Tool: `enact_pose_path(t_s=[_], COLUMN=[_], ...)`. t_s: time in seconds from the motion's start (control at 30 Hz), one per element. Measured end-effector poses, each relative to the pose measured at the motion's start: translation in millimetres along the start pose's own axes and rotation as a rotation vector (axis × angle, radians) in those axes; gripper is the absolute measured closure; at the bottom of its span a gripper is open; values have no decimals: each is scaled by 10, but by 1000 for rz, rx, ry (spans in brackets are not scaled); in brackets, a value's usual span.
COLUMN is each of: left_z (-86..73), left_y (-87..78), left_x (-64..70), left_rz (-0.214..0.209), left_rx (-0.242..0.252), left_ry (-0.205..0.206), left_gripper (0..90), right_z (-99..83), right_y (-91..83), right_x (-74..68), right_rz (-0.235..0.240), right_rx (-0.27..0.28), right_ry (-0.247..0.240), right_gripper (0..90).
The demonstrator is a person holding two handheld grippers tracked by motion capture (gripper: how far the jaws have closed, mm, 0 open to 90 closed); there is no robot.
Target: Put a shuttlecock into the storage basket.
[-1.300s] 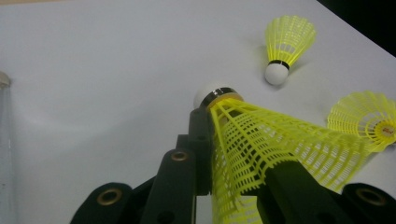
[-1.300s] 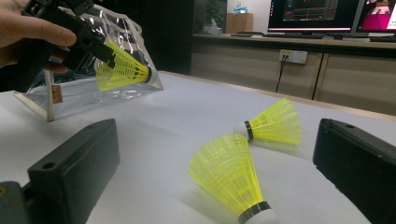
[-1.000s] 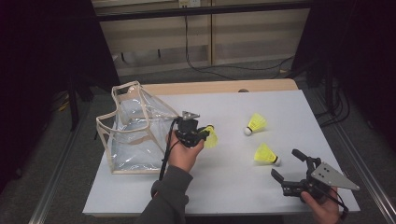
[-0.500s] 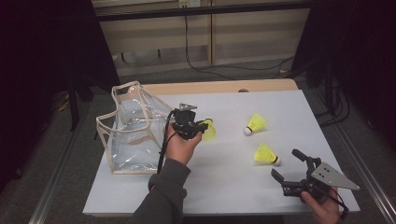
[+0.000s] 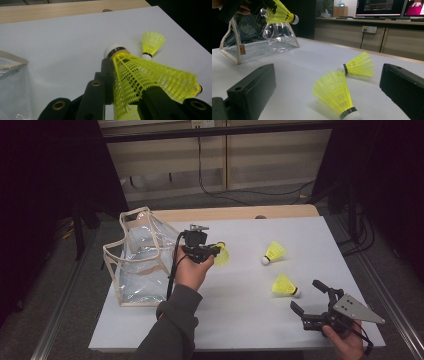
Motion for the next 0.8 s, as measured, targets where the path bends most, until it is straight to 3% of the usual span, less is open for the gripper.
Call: enact_pose_path(t_s=[0.33, 0.53, 0.8], left_z=[91, 136, 194], left_y=[-73, -99, -137], left_x=[-58, -56, -137], left_rz=[17, 6, 28], left_rx=[3, 3, 4], left_ry=[-4, -22, -24], left_gripper=[809, 809, 809], right_z=[2, 1, 6], right_y=[0, -1, -5], right_x=[2, 1, 5], right_rz=[0, 0, -2], right_rx=[2, 1, 3], right_ry=[-4, -1, -3], right_gripper=[3, 4, 4])
Point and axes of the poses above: each handheld gripper's, and its own axes: y roughly forward along the jaws, z roughly out of its top, x roughly to its right, the point moved 10 cm from there along y, roughly forward along the jaws, and after that the axes turned 5 degrees about -z, right-handed, at the moved point
